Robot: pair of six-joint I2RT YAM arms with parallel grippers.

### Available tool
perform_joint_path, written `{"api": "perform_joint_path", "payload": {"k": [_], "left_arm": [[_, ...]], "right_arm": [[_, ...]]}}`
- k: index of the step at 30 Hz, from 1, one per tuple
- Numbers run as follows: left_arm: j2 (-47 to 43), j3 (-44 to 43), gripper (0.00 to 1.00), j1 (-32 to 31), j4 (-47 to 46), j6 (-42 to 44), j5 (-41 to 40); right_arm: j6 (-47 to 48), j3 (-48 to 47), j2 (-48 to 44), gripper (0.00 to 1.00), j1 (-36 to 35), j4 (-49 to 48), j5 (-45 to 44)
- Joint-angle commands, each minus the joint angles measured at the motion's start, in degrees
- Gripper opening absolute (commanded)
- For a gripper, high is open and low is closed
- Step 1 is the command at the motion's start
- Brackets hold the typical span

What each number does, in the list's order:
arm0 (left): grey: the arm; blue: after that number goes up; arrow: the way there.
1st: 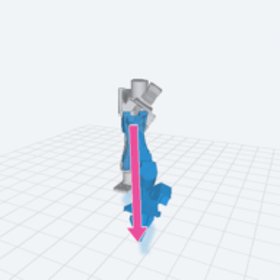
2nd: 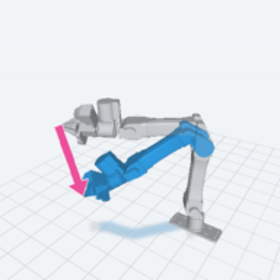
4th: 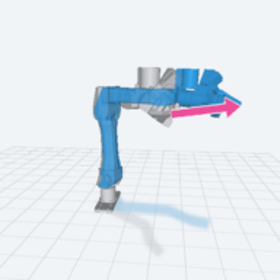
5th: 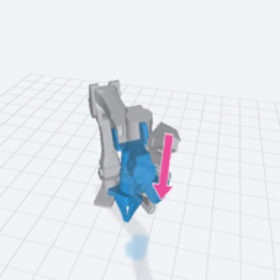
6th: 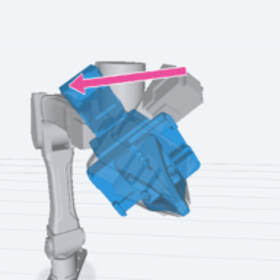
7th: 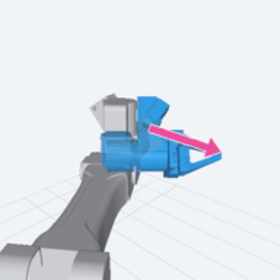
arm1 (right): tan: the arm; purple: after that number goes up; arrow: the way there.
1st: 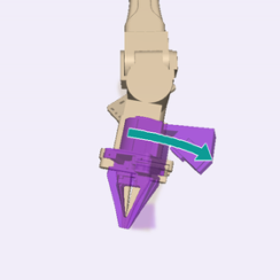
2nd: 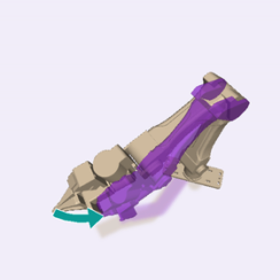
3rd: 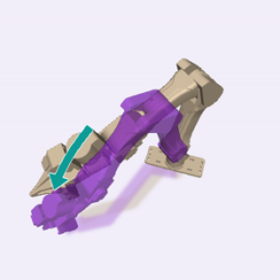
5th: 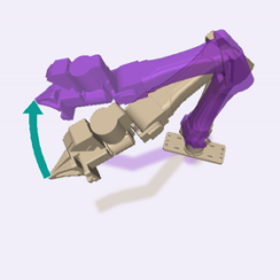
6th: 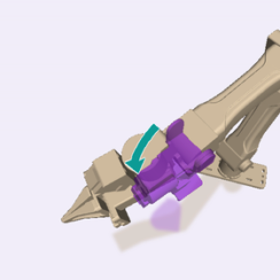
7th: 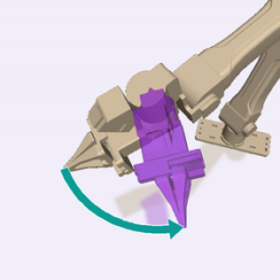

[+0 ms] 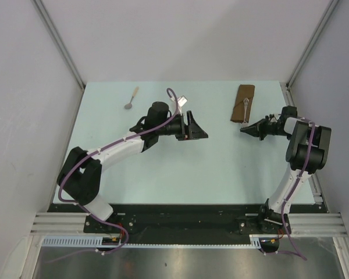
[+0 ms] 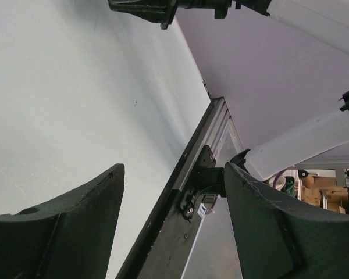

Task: Fold the napkin into a case and place the utensils inside
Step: Insert the fork into the folded napkin.

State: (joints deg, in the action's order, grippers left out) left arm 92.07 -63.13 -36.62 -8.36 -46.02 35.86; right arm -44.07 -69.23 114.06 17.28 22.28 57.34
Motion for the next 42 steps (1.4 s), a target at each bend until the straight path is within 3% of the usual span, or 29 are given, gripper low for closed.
{"api": "perform_joint_path", "payload": {"k": [1, 12, 22, 42], "left_arm": [[-0.9, -1.5, 0.73, 0.1, -2.0, -0.6, 1.9], [-0.9, 0.7, 0.72, 2.3, -6.1, -4.1, 4.8], [-0.9, 1.7, 0.72, 3.7, -7.8, -5.7, 5.6], [-0.8, 2.6, 0.71, 4.6, -9.0, -6.7, 6.2]], "right_arm": [[-0.6, -4.9, 2.1, 0.00, -0.6, 4.9, 1.7], [0.7, -8.5, 5.8, 0.00, 0.1, 13.0, 0.1], [-5.6, -11.3, 9.4, 0.00, -1.2, 9.5, 0.5], [-12.3, -28.5, 19.8, 0.03, -1.8, 9.3, 0.8]]}}
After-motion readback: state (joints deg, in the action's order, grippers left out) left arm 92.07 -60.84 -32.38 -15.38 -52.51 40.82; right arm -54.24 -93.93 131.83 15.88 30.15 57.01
